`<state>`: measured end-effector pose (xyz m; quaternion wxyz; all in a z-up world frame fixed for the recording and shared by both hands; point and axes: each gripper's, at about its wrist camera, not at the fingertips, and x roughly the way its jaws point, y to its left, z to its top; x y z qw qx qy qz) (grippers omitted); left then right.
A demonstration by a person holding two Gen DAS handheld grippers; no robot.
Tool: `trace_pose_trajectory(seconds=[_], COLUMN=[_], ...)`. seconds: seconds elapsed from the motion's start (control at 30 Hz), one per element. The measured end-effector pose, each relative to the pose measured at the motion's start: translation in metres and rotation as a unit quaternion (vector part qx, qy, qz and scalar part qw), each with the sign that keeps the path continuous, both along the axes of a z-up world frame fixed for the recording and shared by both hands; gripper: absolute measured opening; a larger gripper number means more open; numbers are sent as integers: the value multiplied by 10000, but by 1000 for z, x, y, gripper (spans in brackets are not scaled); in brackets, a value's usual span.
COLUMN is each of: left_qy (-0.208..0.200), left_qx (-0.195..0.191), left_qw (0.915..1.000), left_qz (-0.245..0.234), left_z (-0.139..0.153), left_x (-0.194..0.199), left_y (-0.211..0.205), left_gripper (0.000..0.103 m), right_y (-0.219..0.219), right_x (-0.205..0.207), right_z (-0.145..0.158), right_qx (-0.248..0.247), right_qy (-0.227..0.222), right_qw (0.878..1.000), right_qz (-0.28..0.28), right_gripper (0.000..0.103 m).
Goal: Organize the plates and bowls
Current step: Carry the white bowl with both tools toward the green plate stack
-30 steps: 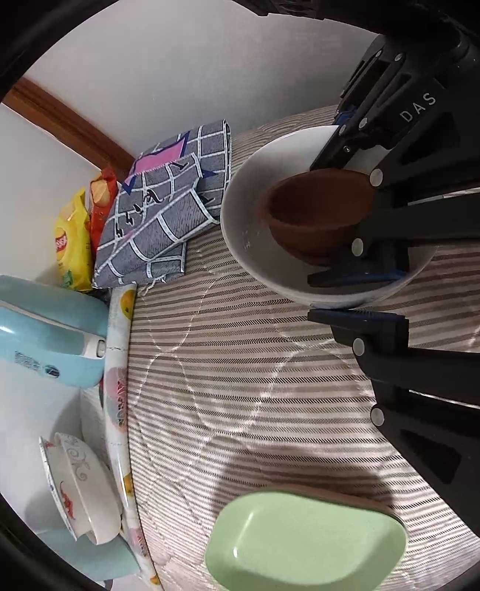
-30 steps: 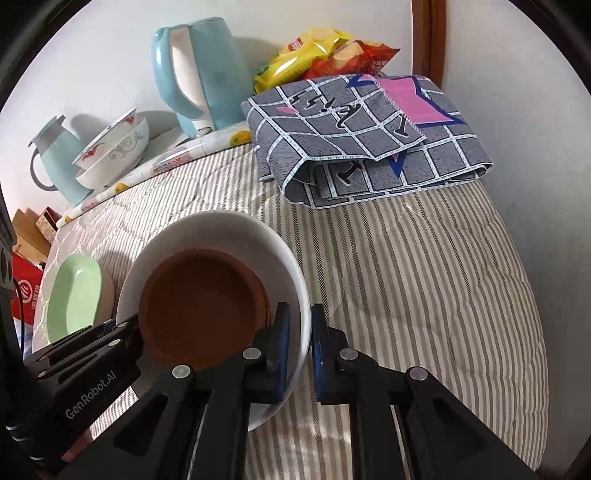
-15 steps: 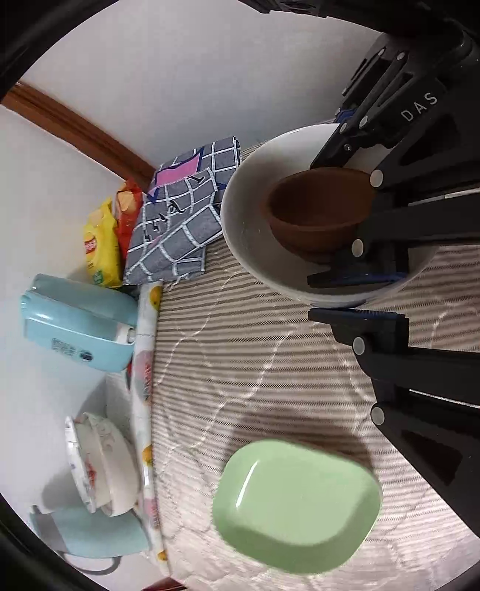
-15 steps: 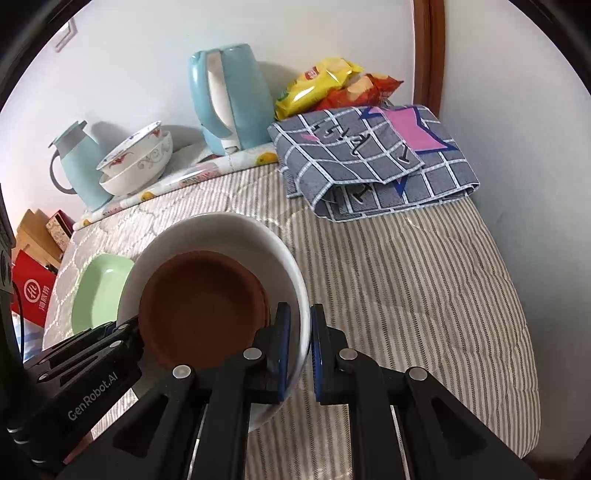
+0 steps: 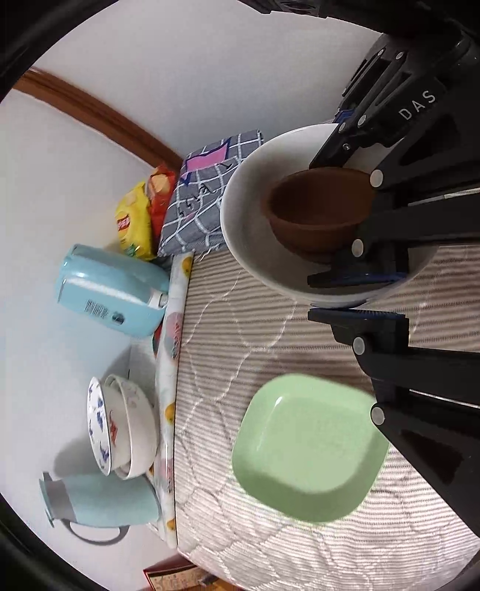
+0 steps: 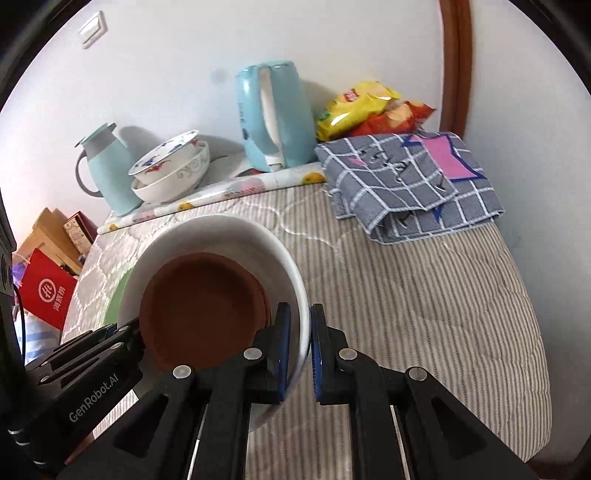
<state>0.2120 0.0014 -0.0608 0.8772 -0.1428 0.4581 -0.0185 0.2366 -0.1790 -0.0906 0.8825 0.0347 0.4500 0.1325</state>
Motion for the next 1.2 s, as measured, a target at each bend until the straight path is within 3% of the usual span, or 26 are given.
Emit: trace_pose_trajectory(seconds=[1.2], left_qy=[179], left_qx=[-113], left_qw=[9966], left_qz=[790], left_z=[-19], left_x=[-4], left_y=[125], left_gripper=[11], right_y=[129], right_x=[14], right_z=[-14], right_qx=[-1], right_qy=[155], right_qw=[9968], right_qz=[788], right_gripper=[10])
